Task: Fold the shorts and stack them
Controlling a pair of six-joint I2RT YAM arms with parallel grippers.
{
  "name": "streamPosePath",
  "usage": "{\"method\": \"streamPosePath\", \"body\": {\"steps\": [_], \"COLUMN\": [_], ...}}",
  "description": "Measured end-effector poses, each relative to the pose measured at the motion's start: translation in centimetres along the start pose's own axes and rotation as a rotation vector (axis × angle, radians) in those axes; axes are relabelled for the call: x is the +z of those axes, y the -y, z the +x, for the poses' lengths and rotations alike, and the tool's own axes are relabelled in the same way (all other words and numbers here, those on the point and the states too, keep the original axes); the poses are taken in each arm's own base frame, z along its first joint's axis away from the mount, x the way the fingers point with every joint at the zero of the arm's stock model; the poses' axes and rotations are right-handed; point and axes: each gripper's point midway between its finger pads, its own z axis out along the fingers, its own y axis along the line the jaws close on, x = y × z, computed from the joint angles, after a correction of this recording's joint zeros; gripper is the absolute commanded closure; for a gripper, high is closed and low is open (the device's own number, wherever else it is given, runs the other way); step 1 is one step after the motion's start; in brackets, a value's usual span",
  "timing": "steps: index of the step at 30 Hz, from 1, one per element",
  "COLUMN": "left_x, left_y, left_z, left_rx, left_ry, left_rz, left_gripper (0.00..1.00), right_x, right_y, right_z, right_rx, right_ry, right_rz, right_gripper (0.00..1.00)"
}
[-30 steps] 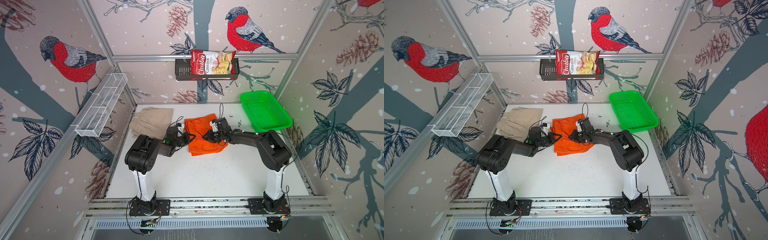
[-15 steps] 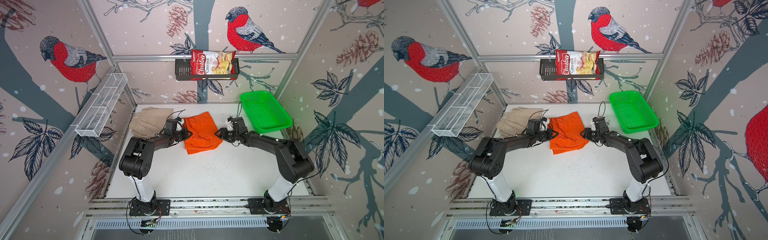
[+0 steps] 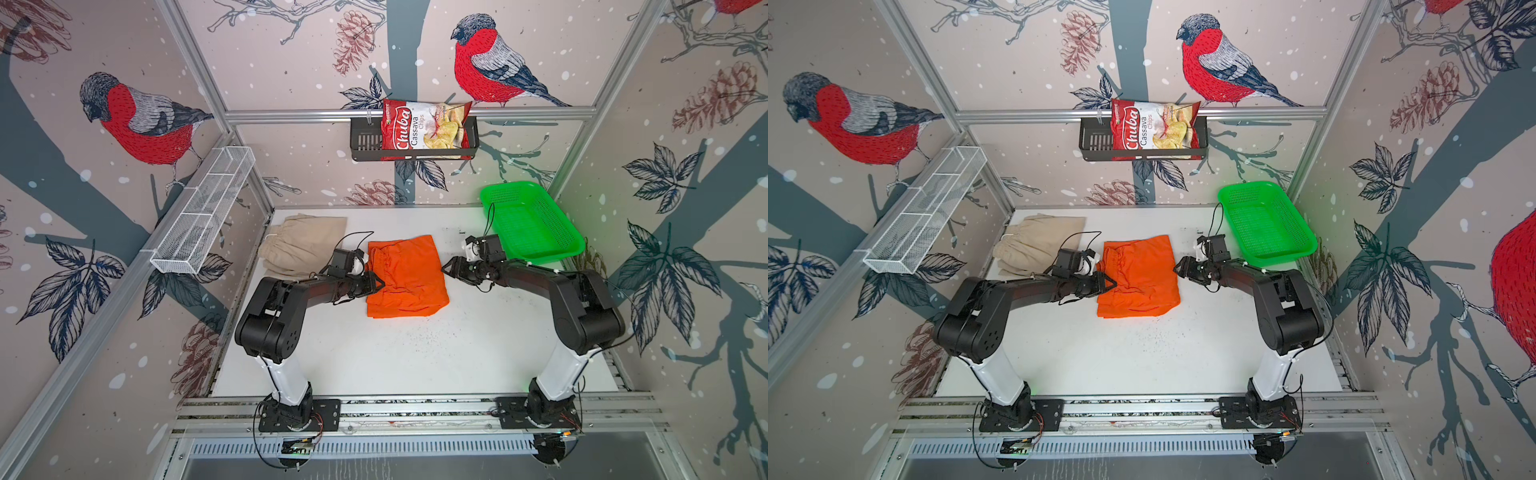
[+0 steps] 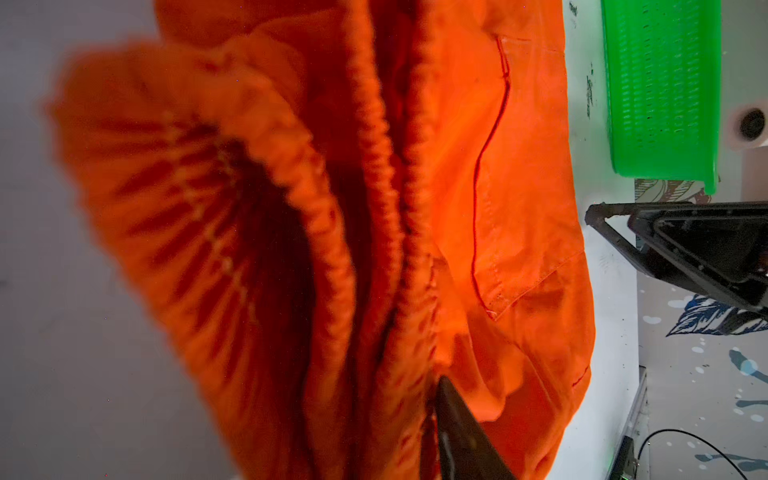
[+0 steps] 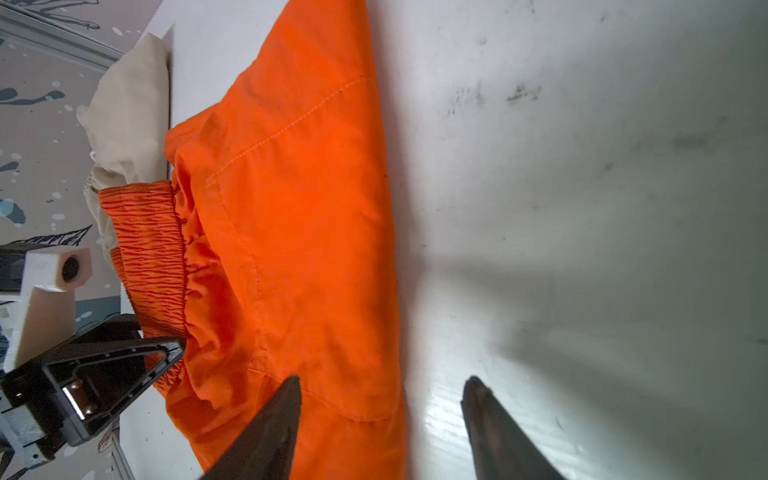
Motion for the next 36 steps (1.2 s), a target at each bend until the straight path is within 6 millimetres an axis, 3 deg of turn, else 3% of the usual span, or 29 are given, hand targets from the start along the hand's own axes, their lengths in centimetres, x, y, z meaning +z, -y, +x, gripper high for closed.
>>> {"method": "streamPosePath", "body": {"steps": [4,11,25,29,33,36], "left_x": [-0.9,-0.4,0.9,1.0,1.0,0.6], "left_y": [-0.5,-1.9,-1.9,-1.8,-1.8,-1.8], "left_z": [-0.9,-0.3,-1.6,-1.8,-1.9,-1.9], "left_rx": [0.009,-0.011,0.015,0.017,0.018,0.014], "left_ry": [0.039,0.02,0.056,0.057,0.058,0.062], "left_rz": [-0.035,-0.077,-0.044,-0.041,-0.038,-0.058], "left_gripper": [0.45,0.48,0.54,0.53,0.52,0.47], "right_x": [0.9,3.0,7.2,7.6,7.9,7.5], "right_y": [0.6,0.5,-4.7,-5.1,-4.8,-4.2], "right_z": [-0.6,-2.2,-1.8,-1.3,-0.6,0.1], "right_rx": [-0.006,-0.044,-0.124,-0.108,-0.072,-0.043], "right_ry": [-0.02,-0.049,-0.142,-0.156,-0.173,-0.175], "right_rz": [-0.027,-0.085,-0.395,-0.414,-0.397,-0.352], "right_gripper": [0.35,0.35,0.37,0.5,0.78,0.91]}}
